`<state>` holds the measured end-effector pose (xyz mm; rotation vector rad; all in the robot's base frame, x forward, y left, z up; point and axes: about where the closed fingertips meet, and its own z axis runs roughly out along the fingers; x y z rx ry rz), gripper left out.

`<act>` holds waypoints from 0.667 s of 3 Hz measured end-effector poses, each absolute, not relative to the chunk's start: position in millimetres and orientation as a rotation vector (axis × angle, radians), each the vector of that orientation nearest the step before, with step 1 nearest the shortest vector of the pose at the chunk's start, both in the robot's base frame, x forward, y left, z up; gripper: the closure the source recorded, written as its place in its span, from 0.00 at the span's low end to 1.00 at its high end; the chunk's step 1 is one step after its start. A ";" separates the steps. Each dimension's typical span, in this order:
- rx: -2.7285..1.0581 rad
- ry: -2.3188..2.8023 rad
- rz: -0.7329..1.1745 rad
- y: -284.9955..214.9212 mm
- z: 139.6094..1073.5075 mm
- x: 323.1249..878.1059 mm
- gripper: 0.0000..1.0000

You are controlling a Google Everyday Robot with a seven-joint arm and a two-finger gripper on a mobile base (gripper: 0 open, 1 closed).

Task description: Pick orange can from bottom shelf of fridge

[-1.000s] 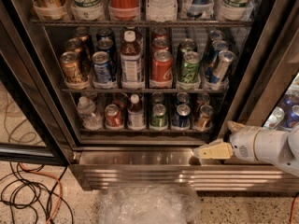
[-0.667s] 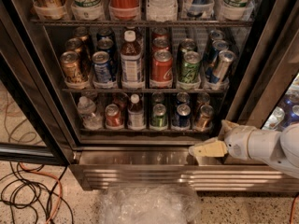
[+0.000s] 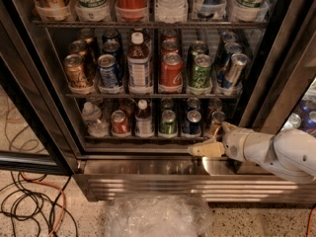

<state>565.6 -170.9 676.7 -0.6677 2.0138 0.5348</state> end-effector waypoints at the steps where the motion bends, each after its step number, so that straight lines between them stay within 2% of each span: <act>1: -0.657 2.021 0.512 -168.4 667.6 574.3 0.00; 2: -0.630 2.005 0.418 -175.5 659.6 599.0 0.00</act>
Offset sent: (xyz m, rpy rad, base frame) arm 0.0652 -0.0235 -0.0227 -0.1102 -0.1170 -0.1707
